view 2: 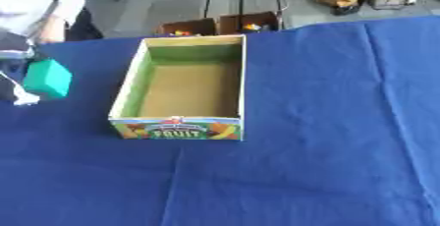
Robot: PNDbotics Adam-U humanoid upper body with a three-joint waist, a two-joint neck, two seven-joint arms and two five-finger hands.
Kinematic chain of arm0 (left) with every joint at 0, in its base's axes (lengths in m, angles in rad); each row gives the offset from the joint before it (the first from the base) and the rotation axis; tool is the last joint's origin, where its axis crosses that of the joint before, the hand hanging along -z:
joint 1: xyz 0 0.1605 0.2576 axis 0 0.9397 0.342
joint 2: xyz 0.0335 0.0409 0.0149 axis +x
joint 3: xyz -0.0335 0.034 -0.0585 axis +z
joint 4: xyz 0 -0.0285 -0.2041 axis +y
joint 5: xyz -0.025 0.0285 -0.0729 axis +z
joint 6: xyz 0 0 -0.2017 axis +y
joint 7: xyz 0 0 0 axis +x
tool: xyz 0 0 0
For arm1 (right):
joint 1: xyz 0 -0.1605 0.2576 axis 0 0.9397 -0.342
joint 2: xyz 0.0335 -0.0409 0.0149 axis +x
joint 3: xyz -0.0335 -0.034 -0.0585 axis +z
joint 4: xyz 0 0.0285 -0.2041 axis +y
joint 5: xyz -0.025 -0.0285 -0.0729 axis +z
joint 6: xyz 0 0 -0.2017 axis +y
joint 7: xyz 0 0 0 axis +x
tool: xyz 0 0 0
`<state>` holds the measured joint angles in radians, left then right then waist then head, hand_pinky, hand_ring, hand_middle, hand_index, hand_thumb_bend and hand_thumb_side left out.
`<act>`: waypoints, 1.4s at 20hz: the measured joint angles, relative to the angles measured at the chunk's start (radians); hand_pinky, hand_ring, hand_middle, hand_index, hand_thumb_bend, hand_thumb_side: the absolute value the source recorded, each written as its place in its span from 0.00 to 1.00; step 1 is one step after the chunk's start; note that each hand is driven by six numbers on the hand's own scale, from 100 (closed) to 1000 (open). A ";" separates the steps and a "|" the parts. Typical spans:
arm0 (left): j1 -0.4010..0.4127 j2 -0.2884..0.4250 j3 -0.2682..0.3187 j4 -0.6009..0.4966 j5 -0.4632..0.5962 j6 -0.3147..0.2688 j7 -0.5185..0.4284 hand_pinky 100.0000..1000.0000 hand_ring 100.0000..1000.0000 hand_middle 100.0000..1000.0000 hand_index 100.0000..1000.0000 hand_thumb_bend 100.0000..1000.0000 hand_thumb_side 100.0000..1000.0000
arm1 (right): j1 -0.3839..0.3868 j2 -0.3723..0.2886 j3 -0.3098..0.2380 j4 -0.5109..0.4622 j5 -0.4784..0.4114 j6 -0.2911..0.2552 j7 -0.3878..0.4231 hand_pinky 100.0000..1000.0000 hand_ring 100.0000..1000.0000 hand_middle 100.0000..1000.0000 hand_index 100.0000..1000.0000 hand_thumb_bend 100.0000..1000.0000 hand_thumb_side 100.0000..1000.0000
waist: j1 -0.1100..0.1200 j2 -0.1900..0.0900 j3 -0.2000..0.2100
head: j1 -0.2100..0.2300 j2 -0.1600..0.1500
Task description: Pick up objects on the table and place them in the box.
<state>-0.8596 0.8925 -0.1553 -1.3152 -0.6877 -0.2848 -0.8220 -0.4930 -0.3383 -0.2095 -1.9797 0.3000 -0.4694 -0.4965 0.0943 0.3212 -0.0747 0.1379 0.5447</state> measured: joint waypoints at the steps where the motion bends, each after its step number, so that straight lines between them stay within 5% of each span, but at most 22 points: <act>1: -0.016 -0.010 0.000 -0.008 0.009 0.000 0.000 0.43 0.49 0.50 0.63 0.00 0.35 | 0.000 0.000 0.000 0.000 0.000 0.000 0.000 0.63 0.63 0.44 0.61 0.00 0.71 | 0.002 -0.002 -0.001 | -0.002 0.000; 13: -0.183 -0.164 -0.022 -0.020 0.019 0.008 -0.008 0.42 0.49 0.50 0.63 0.00 0.34 | 0.000 0.001 0.005 0.000 -0.013 0.003 0.012 0.63 0.63 0.44 0.61 0.00 0.70 | 0.019 -0.009 -0.027 | -0.013 -0.004; 28: -0.274 -0.357 -0.052 0.193 -0.162 -0.020 0.020 0.42 0.49 0.50 0.63 0.00 0.34 | -0.009 0.009 0.014 0.000 -0.031 -0.002 0.032 0.64 0.63 0.44 0.61 0.00 0.69 | 0.033 -0.005 -0.071 | 0.005 -0.032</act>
<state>-1.1341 0.5358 -0.2068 -1.1224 -0.8500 -0.3049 -0.8019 -0.5022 -0.3291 -0.1953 -1.9797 0.2687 -0.4712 -0.4644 0.1276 0.3158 -0.1455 0.1427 0.5123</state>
